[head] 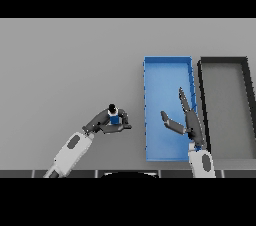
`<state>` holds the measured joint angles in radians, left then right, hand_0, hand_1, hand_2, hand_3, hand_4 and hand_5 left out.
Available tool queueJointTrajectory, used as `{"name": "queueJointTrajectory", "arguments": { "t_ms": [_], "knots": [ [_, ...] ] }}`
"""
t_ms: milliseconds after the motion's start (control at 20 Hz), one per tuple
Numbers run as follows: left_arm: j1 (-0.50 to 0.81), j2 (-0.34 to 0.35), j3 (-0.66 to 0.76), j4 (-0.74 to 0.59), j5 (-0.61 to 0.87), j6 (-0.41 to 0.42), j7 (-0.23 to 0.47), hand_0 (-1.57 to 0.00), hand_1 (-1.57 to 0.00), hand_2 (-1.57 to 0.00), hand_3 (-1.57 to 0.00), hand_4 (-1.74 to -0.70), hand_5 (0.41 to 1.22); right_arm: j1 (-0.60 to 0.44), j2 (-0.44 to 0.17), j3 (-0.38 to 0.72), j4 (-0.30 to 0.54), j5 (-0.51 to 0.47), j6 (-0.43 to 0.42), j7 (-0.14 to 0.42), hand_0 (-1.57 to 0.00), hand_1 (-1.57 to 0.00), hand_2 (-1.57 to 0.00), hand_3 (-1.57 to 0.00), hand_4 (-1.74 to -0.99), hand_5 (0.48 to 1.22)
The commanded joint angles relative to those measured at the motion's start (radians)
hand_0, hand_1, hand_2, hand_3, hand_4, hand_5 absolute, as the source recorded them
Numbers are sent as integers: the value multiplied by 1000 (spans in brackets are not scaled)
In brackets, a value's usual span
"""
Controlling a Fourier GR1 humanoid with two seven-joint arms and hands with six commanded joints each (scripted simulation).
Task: Pick up the blue pipe and place it into the blue bin.
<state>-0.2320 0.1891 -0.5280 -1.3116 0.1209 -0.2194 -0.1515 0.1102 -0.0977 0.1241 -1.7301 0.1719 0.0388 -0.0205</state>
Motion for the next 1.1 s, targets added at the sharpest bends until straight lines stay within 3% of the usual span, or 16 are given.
{"name": "queueJointTrajectory", "arguments": {
  "t_ms": [0, 150, 350, 550, 900, 1050],
  "knots": [
    [7, -1, -12, -1, -4, -4, -25, -1025, -1113, -1142, -1102, -1567, 1034, -5, 10, 4, 2, 9, -12, 7, 1, 1, 1, 1, -1196, 604],
    [10, -9, -41, -8, -29, 29, -51, -1291, -1337, -1351, -1272, -1647, 1125, 2, -5, 1, 9, 5, 3, -10, 1, 1, 1, 1, -1191, 602],
    [18, -15, -33, -72, -17, 66, -48, -1456, -1475, -1481, -1406, -1702, 1182, 5, -3, 6, 8, 9, 3, -12, 1, 1, 1, 1, -1189, 603],
    [-6, -25, -30, -161, 16, 70, -43, -1524, -1532, -1534, -1454, -1725, 1205, 10, -2, 3, 4, 14, -6, -16, 1, 1, 1, 1, -1180, 604],
    [-46, -30, -53, -256, 23, 76, 88, -1561, -1563, -1563, -1493, -1738, 1218, 18, -19, -4, -6, 21, -7, -38, 1, 1, 1, 1, -1136, 604],
    [-34, -17, -60, -266, 5, 75, 88, -1566, -1567, -1567, -1496, -1739, 1219, 12, -21, -9, 2, 16, -5, -25, 1, 1, 1, 1, -1127, 605]
  ]
}}
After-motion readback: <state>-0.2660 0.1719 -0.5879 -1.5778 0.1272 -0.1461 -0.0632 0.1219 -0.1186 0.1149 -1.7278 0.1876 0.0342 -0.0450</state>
